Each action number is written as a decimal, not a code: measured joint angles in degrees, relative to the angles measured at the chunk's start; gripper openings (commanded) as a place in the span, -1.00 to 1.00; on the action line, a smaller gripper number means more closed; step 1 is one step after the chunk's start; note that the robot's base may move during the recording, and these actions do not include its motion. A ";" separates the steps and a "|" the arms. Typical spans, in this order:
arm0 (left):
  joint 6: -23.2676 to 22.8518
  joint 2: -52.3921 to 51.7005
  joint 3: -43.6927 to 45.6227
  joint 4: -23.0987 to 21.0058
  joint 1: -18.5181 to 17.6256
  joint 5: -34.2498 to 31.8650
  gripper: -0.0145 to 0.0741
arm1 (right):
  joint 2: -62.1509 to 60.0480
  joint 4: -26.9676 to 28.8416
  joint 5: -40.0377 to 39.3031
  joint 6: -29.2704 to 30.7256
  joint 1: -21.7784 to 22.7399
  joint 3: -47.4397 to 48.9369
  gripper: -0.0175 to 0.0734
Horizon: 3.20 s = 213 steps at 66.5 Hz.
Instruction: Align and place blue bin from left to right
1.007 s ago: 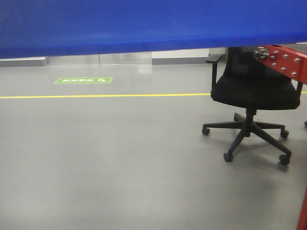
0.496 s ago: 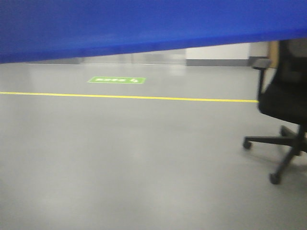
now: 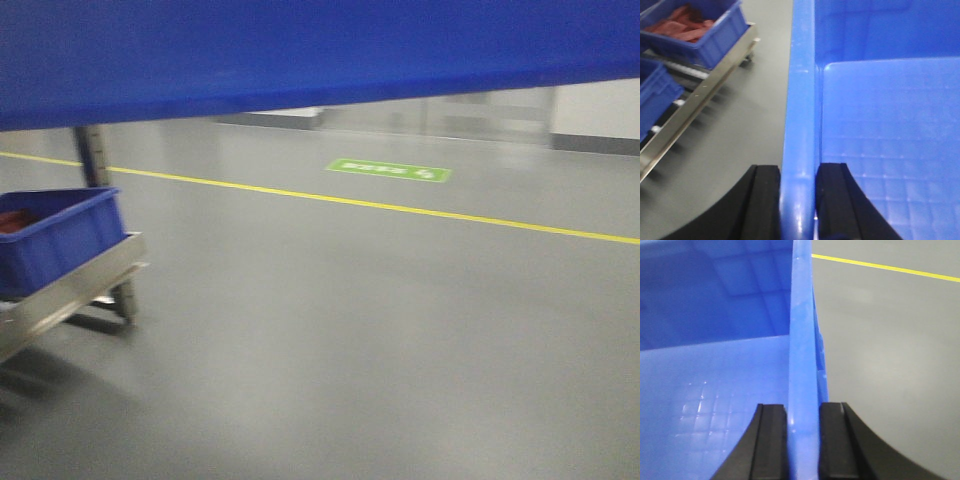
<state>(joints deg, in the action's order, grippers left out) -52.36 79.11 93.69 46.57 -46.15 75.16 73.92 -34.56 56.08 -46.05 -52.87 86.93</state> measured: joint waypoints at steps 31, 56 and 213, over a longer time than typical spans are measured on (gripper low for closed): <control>0.00 0.00 0.00 0.00 0.00 0.00 -0.92 | 0.00 0.00 0.04 0.00 0.00 0.00 -0.79; 0.24 0.03 0.00 -1.51 0.00 0.00 -0.92 | 0.00 1.36 5.58 0.00 0.00 0.00 -0.79; 0.24 0.03 0.00 -1.31 0.00 0.00 -0.92 | 0.00 1.36 5.12 0.00 0.00 0.00 -0.79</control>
<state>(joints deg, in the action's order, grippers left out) -52.13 79.15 93.69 45.26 -46.15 75.16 73.92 -33.19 61.20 -46.05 -52.87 86.93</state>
